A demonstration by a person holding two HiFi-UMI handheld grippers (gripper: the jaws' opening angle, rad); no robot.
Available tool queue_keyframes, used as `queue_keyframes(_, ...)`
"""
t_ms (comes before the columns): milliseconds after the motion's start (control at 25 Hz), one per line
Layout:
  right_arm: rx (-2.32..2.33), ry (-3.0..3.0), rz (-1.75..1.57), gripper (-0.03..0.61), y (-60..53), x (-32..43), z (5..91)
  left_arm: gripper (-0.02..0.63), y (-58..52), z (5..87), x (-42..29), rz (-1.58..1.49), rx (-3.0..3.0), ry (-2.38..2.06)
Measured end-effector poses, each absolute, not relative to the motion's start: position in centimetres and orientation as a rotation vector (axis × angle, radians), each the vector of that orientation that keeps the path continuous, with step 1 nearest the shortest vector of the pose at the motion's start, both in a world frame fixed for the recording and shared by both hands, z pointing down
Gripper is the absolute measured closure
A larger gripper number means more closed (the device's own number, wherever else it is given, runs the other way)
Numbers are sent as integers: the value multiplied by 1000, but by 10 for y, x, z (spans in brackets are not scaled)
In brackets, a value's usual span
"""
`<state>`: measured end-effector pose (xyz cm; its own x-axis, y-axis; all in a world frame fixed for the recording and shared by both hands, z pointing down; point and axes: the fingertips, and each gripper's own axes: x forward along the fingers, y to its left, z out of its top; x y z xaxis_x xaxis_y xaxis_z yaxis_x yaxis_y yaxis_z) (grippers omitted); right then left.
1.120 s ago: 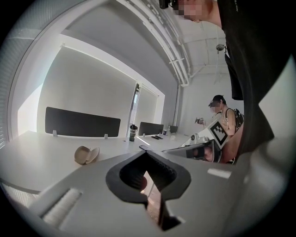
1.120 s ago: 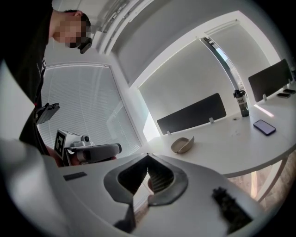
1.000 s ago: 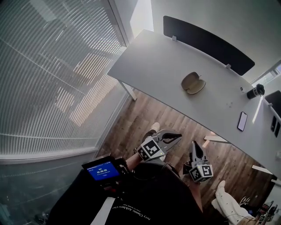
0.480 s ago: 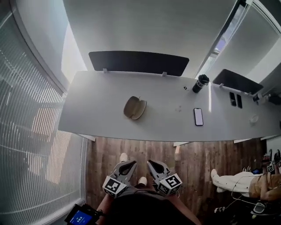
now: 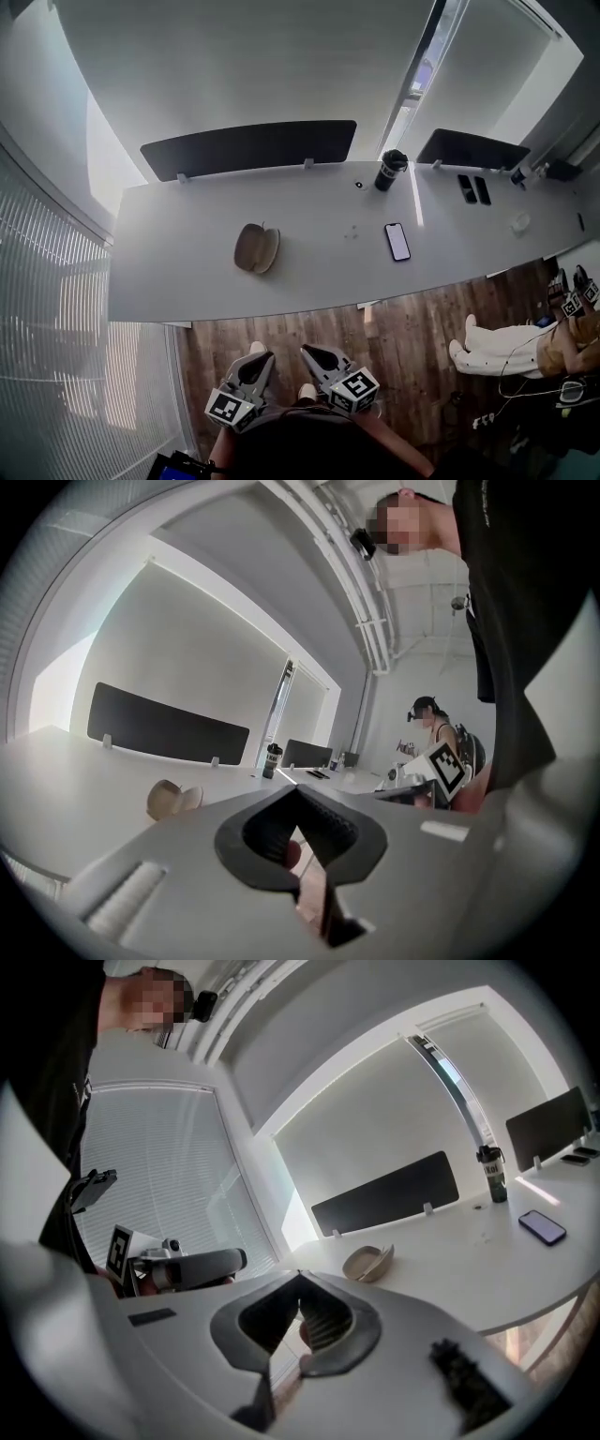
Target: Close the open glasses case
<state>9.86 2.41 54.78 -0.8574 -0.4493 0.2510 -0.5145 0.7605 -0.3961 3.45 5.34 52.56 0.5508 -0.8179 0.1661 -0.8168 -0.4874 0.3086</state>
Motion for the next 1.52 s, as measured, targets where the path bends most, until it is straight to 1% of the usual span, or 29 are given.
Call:
queue_keyframes(200,777,-2822,670,574,9,90,543,607,35,514,25,-38,2442,-1305)
queue_keyframes(440,795,-2828,665,574,-9,78,543,609,17,520,19,26,2463,-1264)
queue_keyframes(640,834,-2821,648,574,-25,65,537,607,-3,515,3,26,2460,-1259)
queue_keyframes(880,839,-2798,600,574,-43,46,528,607,-22,526,-22,60,2496,-1243)
queue_keyframes(1120,846,-2762,596,574,-49,28,539,607,-34,523,-27,100,2494,-1187)
queue_keyframes(1520,848,-2730,600,574,-67,-22,542,607,-46,556,-91,170,2402,-1165)
